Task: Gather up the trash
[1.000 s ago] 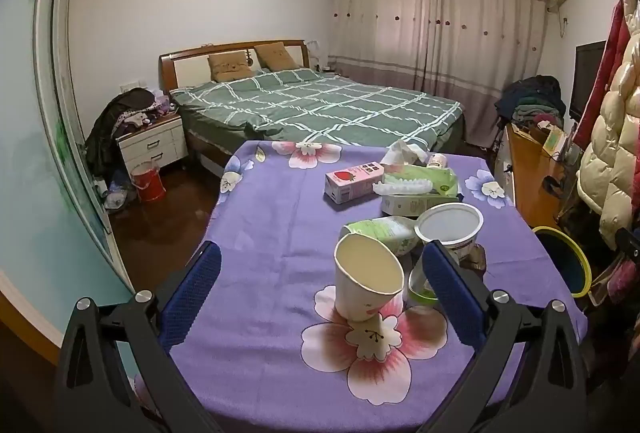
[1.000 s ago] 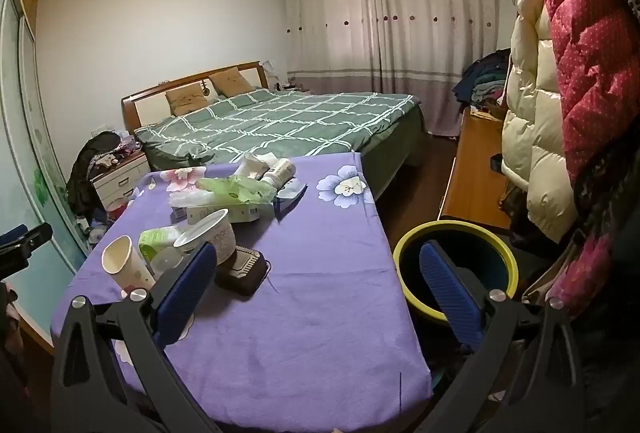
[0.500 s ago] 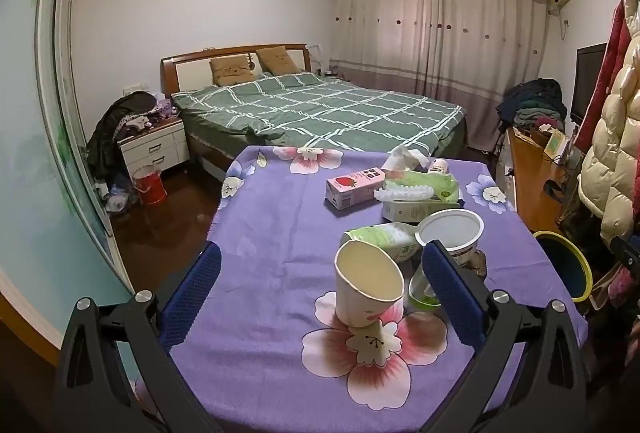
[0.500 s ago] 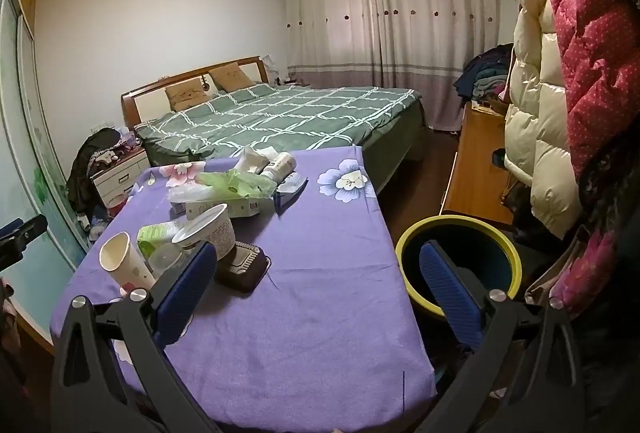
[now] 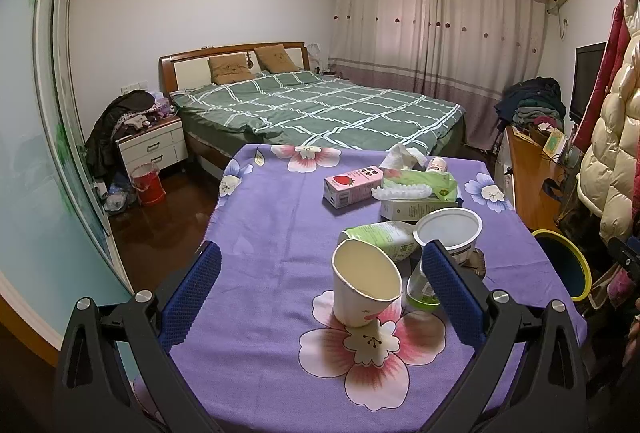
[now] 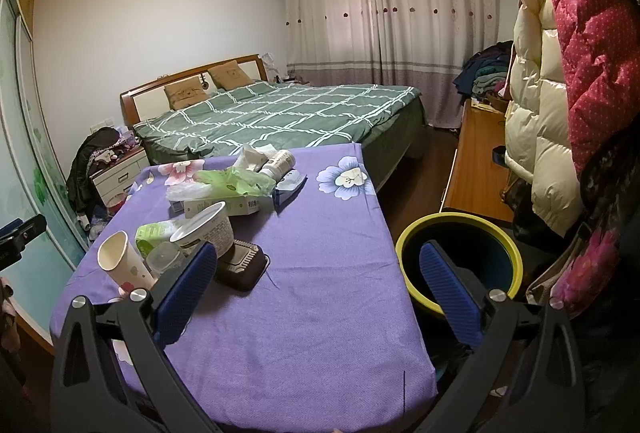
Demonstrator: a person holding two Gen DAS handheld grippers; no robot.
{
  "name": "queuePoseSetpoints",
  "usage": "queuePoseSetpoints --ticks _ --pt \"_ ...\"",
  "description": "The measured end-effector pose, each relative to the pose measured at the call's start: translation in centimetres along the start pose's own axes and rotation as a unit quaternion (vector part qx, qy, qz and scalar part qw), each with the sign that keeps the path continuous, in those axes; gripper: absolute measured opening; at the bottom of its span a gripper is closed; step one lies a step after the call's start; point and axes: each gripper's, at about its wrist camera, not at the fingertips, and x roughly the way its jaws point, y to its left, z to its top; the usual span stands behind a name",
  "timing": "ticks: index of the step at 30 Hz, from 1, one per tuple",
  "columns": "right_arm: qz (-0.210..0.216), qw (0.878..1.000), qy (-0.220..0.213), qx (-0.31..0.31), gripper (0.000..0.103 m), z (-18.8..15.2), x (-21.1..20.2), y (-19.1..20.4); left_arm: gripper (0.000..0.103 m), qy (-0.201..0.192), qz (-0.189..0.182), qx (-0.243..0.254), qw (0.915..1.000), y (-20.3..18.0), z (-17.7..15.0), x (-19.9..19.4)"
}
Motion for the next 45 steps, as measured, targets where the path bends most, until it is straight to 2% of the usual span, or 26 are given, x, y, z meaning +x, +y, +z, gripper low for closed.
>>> queuePoseSetpoints --ticks 45 --pt "-0.003 1.000 0.007 0.004 0.097 -0.3 0.8 -0.3 0.099 0.005 0.000 0.002 1.0000 -0.5 -0.4 0.8"
